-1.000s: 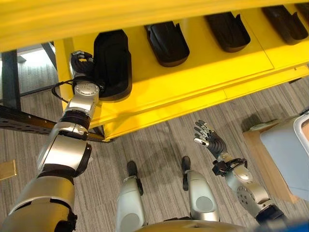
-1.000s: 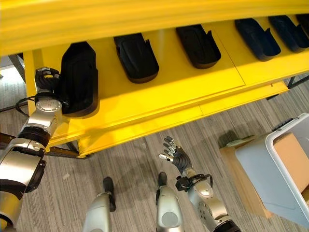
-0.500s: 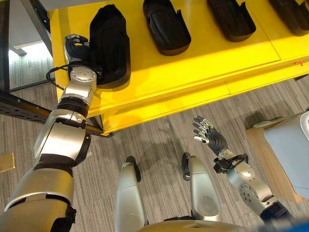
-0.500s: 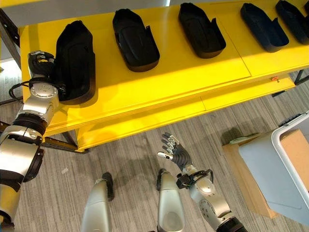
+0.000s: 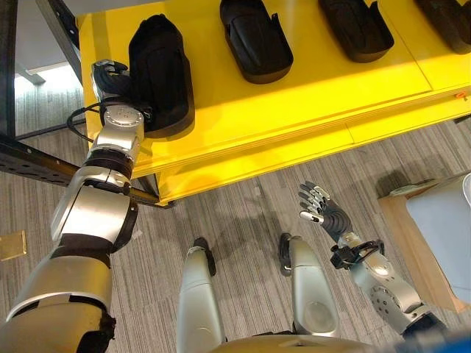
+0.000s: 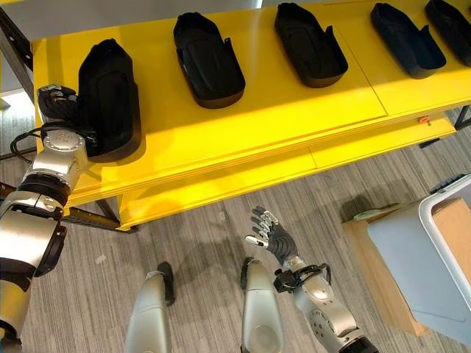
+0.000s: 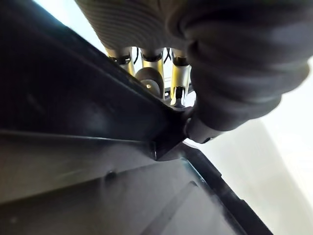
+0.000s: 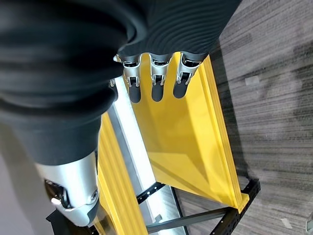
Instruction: Move parts from the plastic box to the shelf.
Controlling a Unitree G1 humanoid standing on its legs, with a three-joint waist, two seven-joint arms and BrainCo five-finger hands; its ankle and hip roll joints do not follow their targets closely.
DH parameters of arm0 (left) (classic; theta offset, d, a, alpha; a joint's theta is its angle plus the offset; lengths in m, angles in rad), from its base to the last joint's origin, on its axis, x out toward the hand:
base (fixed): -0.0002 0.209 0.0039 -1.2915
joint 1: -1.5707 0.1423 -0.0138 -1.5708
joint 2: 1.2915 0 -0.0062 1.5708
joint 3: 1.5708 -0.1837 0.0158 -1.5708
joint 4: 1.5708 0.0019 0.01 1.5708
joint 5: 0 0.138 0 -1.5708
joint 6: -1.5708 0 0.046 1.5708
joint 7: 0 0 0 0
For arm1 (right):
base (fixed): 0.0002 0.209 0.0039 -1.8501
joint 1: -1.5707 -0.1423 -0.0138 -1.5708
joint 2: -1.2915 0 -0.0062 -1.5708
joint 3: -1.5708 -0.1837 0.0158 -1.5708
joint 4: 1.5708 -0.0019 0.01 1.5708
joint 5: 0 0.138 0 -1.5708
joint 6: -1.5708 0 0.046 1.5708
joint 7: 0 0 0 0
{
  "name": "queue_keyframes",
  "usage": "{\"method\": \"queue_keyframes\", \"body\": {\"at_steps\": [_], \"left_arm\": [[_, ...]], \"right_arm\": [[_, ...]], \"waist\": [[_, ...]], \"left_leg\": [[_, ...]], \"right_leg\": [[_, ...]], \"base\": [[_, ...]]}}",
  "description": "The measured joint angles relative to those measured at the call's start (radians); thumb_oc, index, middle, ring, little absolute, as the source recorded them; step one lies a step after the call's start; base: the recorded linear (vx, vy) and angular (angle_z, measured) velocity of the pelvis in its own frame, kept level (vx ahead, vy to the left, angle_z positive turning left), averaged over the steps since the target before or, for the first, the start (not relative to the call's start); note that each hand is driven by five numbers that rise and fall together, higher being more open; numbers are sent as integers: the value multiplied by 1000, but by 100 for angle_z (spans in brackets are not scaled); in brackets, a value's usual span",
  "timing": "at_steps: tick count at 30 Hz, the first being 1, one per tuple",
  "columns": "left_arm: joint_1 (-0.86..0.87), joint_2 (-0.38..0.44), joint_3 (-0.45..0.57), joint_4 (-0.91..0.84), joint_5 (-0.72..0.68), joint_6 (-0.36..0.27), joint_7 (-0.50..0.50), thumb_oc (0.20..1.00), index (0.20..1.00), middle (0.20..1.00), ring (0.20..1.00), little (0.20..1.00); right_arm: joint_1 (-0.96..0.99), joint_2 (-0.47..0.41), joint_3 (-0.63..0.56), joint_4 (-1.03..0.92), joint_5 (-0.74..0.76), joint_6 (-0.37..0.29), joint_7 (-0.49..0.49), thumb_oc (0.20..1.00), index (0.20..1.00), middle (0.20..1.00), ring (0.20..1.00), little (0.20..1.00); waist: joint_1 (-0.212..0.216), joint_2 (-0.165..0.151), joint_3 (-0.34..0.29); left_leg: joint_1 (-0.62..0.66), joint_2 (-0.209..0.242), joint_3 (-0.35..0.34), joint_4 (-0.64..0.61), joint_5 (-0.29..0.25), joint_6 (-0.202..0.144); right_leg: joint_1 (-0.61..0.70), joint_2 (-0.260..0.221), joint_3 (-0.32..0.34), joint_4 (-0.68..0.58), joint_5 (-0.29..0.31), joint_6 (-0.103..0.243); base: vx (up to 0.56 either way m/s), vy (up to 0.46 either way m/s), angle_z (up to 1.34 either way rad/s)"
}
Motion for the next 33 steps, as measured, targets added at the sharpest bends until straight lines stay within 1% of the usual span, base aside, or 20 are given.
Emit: {"method": "queue_keyframes", "body": {"at_steps": [4,7,14,17,20,25,26,33], "left_arm": [[-37,5,-1,21,0,2,4,200,200,200,200,200],[-72,28,-31,42,1,5,6,200,200,200,200,200],[-74,38,-35,43,2,7,16,200,200,200,200,200],[-79,49,-58,45,10,8,18,200,200,200,200,200],[-91,73,-97,51,48,12,19,200,200,200,200,200],[-92,75,-93,58,53,13,20,200,200,200,200,200],[-92,75,-93,59,53,13,20,1000,1000,1000,1000,1000],[-121,78,-92,59,55,13,20,1000,1000,1000,1000,1000]], "right_arm": [[8,0,0,0,0,0,0,1000,1000,1000,1000,1000],[19,-2,0,0,0,-1,0,1000,1000,1000,1000,1000],[30,-3,0,-1,8,-1,-1,1000,1000,1000,1000,1000],[30,-3,-1,-1,10,-1,-1,1000,1000,1000,1000,1000],[30,-3,0,-3,10,-1,1,1000,1000,1000,1000,1000],[31,-4,-1,-4,19,-1,12,1000,1000,1000,1000,1000],[32,-4,-1,-4,19,-1,16,1000,1000,1000,1000,1000],[35,-7,-6,-4,19,-1,19,1000,1000,1000,1000,1000]], "waist": [[-1,-1,-1],[-4,-5,-4],[-1,-12,-2],[-1,-21,-3],[-2,-27,-3],[-1,-28,-3],[-2,-28,-3],[-1,-28,-3]], "left_leg": [[-19,0,-1,8,-1,2],[-40,0,0,8,-1,2],[-47,0,4,-5,-1,3],[-52,0,6,-8,-1,3],[-67,0,7,-6,-1,3],[-67,1,7,-7,-1,4],[-67,1,7,-7,-1,4],[-68,1,7,-6,-2,4]], "right_leg": [[-14,0,0,0,4,7],[-37,0,1,-3,8,10],[-44,2,0,-20,12,13],[-48,2,0,-24,12,13],[-62,3,1,-24,13,13],[-62,2,1,-24,13,13],[-62,3,1,-24,12,13],[-65,3,2,-23,12,13]], "base": [[0,0,0],[47,12,-1],[0,0,0],[0,0,0],[0,0,0],[0,0,0],[0,0,0],[0,0,0]]}}
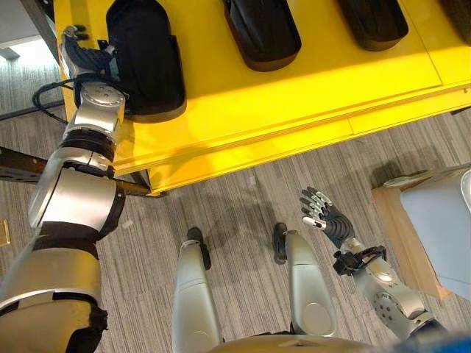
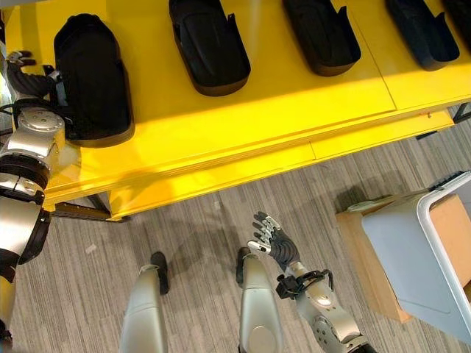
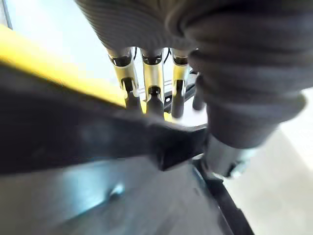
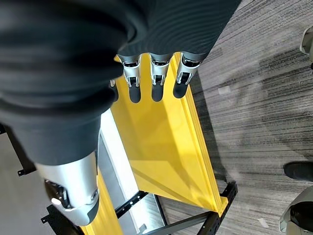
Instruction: Move parts from the plastic box to the shelf.
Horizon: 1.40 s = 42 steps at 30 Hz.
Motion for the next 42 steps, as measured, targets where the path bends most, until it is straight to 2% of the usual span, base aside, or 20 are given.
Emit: {"method": "queue_keyframes", "body": {"at_steps": [9,13,17,20,21,23,26,28,31,33,34,35,36,37,38,40,42], "left_arm": [[-7,1,27,0,-20,0,-2,1000,1000,1000,1000,1000],[-16,-3,24,-5,-38,-1,-8,1000,1000,1000,1000,1000],[-19,-4,-5,-85,-43,-13,-8,1000,1000,1000,1000,1000],[-12,-5,-16,-185,-2,-51,-11,1000,1000,1000,1000,1000],[76,17,-3,-369,14,-62,-8,1000,1000,1000,1000,1000],[200,32,32,-574,47,-96,-9,1000,1000,1000,1000,1000],[373,37,64,-735,81,-140,-46,1000,1000,1000,1000,1000],[450,40,81,-789,85,-139,-64,1000,1000,1000,1000,1000],[617,43,150,-903,117,-148,-100,1000,1000,1000,1000,1000],[766,46,228,-1028,214,-146,-132,1000,1000,1000,1000,1000],[865,63,258,-1102,369,-141,-134,1000,1000,1000,1000,1000],[880,67,259,-1107,402,-138,-136,1000,1000,1000,1000,1000],[997,69,329,-1188,507,-133,-155,1000,1000,1000,1000,1000],[1046,70,349,-1222,528,-135,-163,1000,1000,1000,1000,1000],[1069,70,356,-1237,556,-134,-170,1000,1000,1000,1000,1000],[1172,69,414,-1314,609,-136,-178,1000,1000,1000,1000,1000],[1236,66,422,-1362,634,-138,-184,1000,1000,1000,1000,1000]], "right_arm": [[1,-1,-21,0,0,0,1,1000,1000,1000,1000,1000],[-1,-2,-34,0,-1,0,1,1000,1000,1000,1000,1000],[-6,-9,-34,0,-1,1,2,1000,1000,1000,1000,1000],[-1,-25,-34,0,-1,0,6,1000,1000,1000,1000,1000],[2,-30,-36,5,-3,0,11,1000,1000,1000,1000,1000],[2,-26,-37,7,-5,0,12,1000,1000,1000,1000,1000],[2,-17,-55,11,-22,0,22,1000,1000,1000,1000,1000],[0,-13,-69,14,-22,1,23,1000,1000,1000,1000,1000],[-1,7,-89,18,-23,0,26,1000,1000,1000,1000,1000],[1,17,-101,20,-27,1,32,1000,1000,1000,1000,1000],[10,26,-118,22,-47,0,36,1000,1000,1000,1000,1000],[8,26,-119,23,-52,1,36,1000,1000,1000,1000,1000],[9,29,-123,19,-62,1,41,1000,1000,1000,1000,1000],[14,30,-133,18,-62,1,41,1000,1000,1000,1000,1000],[25,32,-149,20,-62,1,40,1000,1000,1000,1000,1000],[33,34,-162,11,-62,1,40,1000,1000,1000,1000,1000],[35,35,-177,8,-62,1,40,1000,1000,1000,1000,1000]], "waist": [[-1,0,0],[2,0,0],[13,4,-8],[26,22,-21],[31,35,-27],[40,39,-29],[61,42,-29],[84,42,-28],[88,44,-27],[90,43,-26],[91,41,-24],[100,41,-24],[106,40,-22],[105,40,-22],[123,43,-20],[123,41,-18],[137,41,-18]], "left_leg": [[4,1,2,3,0,0],[53,2,6,-12,0,0],[109,0,9,-38,6,-2],[114,-4,6,-47,14,-4],[116,-10,0,-57,17,-4],[127,-19,-5,-72,24,-4],[148,-22,-16,-82,28,-6],[147,-22,-21,-86,30,-5],[150,-26,-27,-88,31,-4],[154,-27,-30,-90,31,-4],[163,-28,-30,-97,31,-3],[165,-29,-31,-99,32,-3],[179,-28,-28,-109,33,-4],[184,-29,-28,-113,34,-5],[188,-30,-30,-118,37,-5],[197,-30,-30,-124,37,-6],[204,-30,-30,-130,38,-7]], "right_leg": [[1,0,3,6,0,0],[45,1,3,-3,0,0],[99,1,1,-21,0,-1],[104,-3,-3,-24,1,-1],[111,-9,-11,-29,-1,-2],[122,-18,-19,-30,-3,-3],[146,-20,-31,-31,-10,-9],[148,-20,-38,-29,-12,-11],[156,-23,-45,-29,-14,-13],[165,-25,-51,-32,-14,-11],[170,-25,-51,-34,-16,-11],[172,-25,-52,-33,-16,-10],[180,-26,-52,-36,-18,-12],[183,-26,-51,-36,-19,-12],[188,-27,-54,-36,-21,-11],[196,-27,-55,-36,-26,-12],[200,-27,-56,-35,-28,-13]], "base": [[0,0,0],[0,0,0],[0,0,0],[-84,-11,7],[-27,-43,20],[-22,-31,18],[-4,-19,10],[-1,-5,8],[1,-3,7],[15,-7,7],[19,-7,5],[0,0,0],[0,0,0],[0,0,0],[10,-8,5],[2,-9,2],[0,0,0]]}}
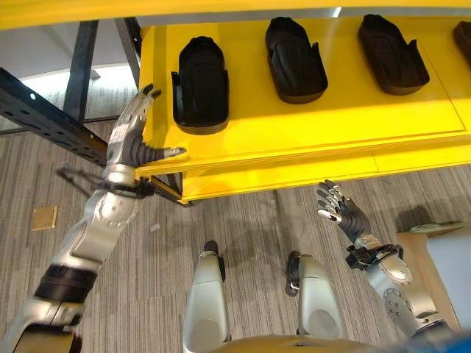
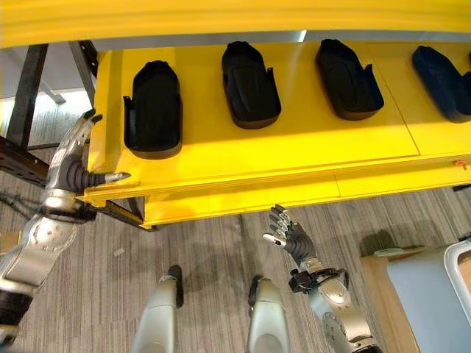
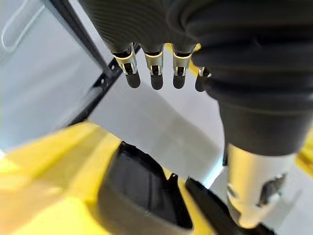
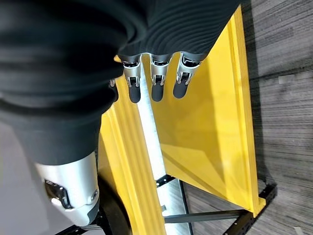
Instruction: Move parts from the plastic box to the shelf.
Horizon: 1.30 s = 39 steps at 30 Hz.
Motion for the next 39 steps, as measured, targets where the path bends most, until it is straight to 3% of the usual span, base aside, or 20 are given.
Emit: {"method": "queue_keyframes", "body": {"at_steps": [6,13,25,39], "left_arm": [[107,-5,28,-58,87,-11,-40,1000,1000,1000,1000,1000],[96,-27,23,-60,190,-18,-60,1000,1000,1000,1000,1000],[-17,-34,-164,30,235,-16,-123,1000,1000,1000,1000,1000],[-100,-90,-235,209,235,25,-144,1000,1000,1000,1000,1000]], "right_arm": [[4,5,-20,-11,-7,0,0,1000,1000,1000,1000,1000],[1,5,-19,-14,-38,0,0,1000,1000,1000,1000,1000],[-8,8,-21,-25,-38,0,-17,1000,1000,1000,1000,1000],[-7,15,-22,-26,-38,0,-25,1000,1000,1000,1000,1000]], "waist": [[0,0,1],[-1,1,20],[-4,1,45],[-30,-7,51]], "left_leg": [[7,0,-1,-9,4,-2],[12,0,-3,-12,5,-2],[22,-1,-5,-19,11,-8],[23,0,-3,-14,7,-2]], "right_leg": [[5,0,-3,-2,-1,-2],[13,0,-5,-7,0,0],[26,1,-11,-14,0,0],[27,1,-8,-13,0,0]], "base": [[0,0,0],[0,0,0],[0,0,0],[0,0,0]]}}
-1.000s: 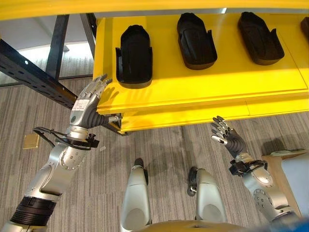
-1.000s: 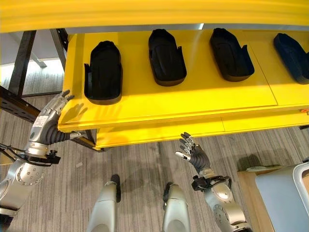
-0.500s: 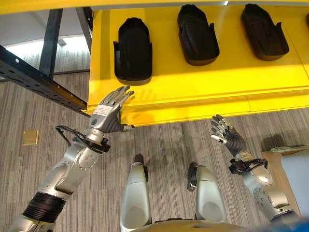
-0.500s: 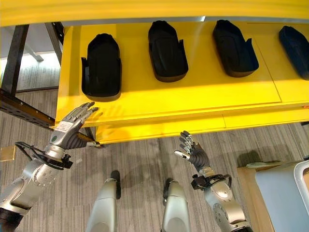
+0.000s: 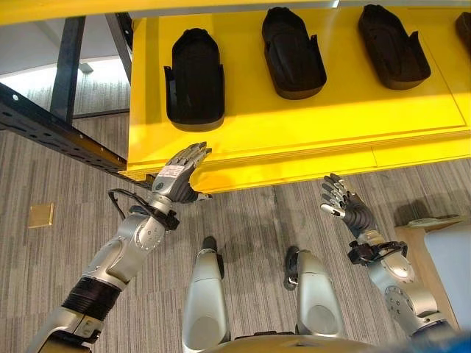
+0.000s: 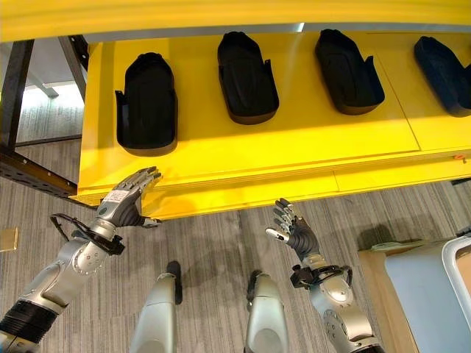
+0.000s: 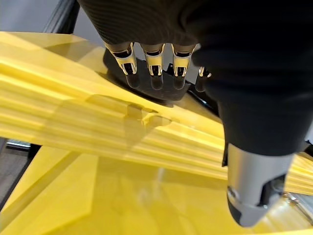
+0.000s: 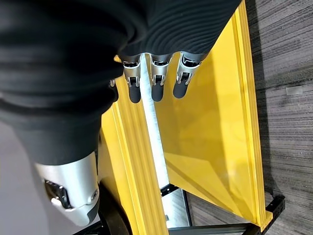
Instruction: Move parts from the plastic box to the shelf.
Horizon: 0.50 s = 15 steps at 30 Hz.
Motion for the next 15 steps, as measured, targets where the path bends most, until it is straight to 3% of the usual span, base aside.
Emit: {"method": "queue_keyframes", "body": {"at_steps": [8,15], "left_arm": [[-39,-24,-7,23,0,23,1,1000,1000,1000,1000,1000],[-182,-39,-36,115,0,48,26,1000,1000,1000,1000,1000]], "right_arm": [[1,0,0,0,0,0,-14,1000,1000,1000,1000,1000],[-3,0,2,-1,0,1,-15,1000,1000,1000,1000,1000]], "waist": [[-3,-3,2],[-31,-8,4]], "left_leg": [[-5,4,10,9,-4,2],[-14,9,19,39,-12,0]], "right_leg": [[-12,2,12,6,2,1],[-26,5,30,20,4,4]], "base": [[1,8,-4],[-3,18,-6]]}}
